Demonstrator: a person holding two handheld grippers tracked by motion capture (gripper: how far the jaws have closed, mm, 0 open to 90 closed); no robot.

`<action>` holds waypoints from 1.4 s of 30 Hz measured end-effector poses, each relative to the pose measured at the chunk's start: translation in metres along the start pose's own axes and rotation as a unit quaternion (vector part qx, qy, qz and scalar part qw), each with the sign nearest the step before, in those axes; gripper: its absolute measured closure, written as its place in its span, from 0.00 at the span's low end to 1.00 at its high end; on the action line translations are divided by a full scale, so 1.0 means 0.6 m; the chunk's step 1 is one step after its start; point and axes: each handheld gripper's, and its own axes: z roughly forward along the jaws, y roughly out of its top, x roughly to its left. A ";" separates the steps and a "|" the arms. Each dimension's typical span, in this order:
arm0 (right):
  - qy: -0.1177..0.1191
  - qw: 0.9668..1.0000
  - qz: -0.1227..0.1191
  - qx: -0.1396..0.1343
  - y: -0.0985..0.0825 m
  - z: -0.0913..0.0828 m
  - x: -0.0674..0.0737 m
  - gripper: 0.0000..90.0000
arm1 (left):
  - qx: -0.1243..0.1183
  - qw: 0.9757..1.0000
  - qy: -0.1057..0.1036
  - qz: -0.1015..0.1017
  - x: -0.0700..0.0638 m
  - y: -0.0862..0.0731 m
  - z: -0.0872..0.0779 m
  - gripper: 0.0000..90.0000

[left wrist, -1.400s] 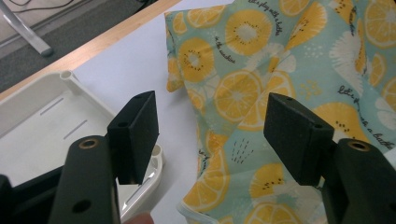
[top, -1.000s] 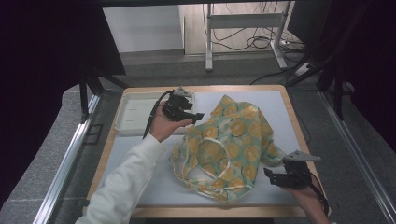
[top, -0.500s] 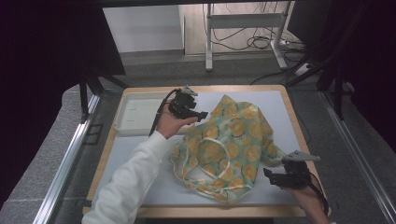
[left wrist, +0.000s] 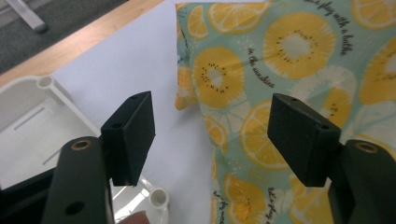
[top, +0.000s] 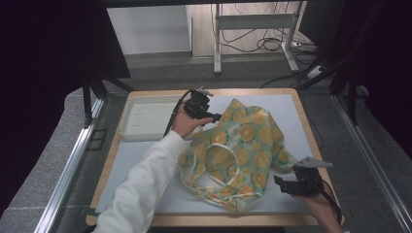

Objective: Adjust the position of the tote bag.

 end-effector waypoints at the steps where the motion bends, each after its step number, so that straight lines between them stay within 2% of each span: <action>1: 0.000 1.000 0.000 0.000 0.000 0.000 0.000 0.20 | 0.002 1.000 -0.002 -0.003 0.001 -0.001 0.004 0.35; 7: 0.001 1.000 -0.004 0.003 -0.001 0.002 0.001 0.20 | 0.019 1.000 -0.004 -0.004 -0.001 -0.014 0.032 0.32; 11: 0.001 1.000 -0.006 0.003 0.000 0.002 0.003 0.20 | 0.032 0.999 -0.006 0.004 -0.005 -0.023 0.063 0.28; 13: 0.001 1.000 -0.008 0.004 0.000 0.001 0.004 0.20 | 0.042 0.999 -0.002 0.016 -0.011 -0.027 0.077 0.24; 17: 0.001 1.000 -0.008 0.007 -0.002 0.004 0.004 0.20 | 0.052 0.998 -0.008 0.019 -0.020 -0.034 0.103 0.23; 25: 0.002 1.000 -0.010 0.012 -0.004 0.009 0.004 0.20 | 0.044 0.999 -0.015 0.001 -0.014 -0.027 0.144 0.20; 28: 0.002 1.000 -0.013 0.012 -0.004 0.008 0.005 0.20 | 0.046 0.998 -0.031 -0.016 -0.008 -0.026 0.159 0.21; 31: 0.001 1.000 -0.014 0.013 -0.004 0.009 0.003 0.20 | 0.056 0.997 -0.048 -0.018 -0.010 -0.030 0.171 0.35; 33: 0.002 1.000 -0.013 0.015 -0.005 0.010 0.002 0.20 | 0.062 0.997 -0.035 -0.009 -0.014 -0.031 0.176 0.47; 34: 0.002 1.000 -0.012 0.015 -0.006 0.011 0.001 0.20 | 0.061 0.997 -0.035 -0.011 -0.014 -0.031 0.177 0.56; 35: 0.000 1.000 -0.012 0.014 -0.006 0.011 0.001 0.20 | 0.060 0.997 -0.037 -0.016 -0.013 -0.030 0.177 0.71; 36: 0.000 1.000 -0.012 0.014 -0.006 0.011 0.001 0.20 | 0.057 0.997 -0.041 -0.021 -0.012 -0.030 0.176 0.71; 38: 0.000 1.000 -0.012 0.015 -0.005 0.011 0.001 0.20 | 0.055 0.997 -0.054 -0.033 -0.008 -0.028 0.172 0.84; 39: 0.000 1.000 -0.013 0.015 -0.005 0.011 0.002 0.20 | 0.055 0.996 -0.056 -0.034 -0.008 -0.028 0.171 0.89; 42: -0.001 1.000 -0.015 0.015 -0.005 0.011 0.003 0.20 | 0.052 0.997 -0.056 -0.028 -0.007 -0.026 0.163 0.97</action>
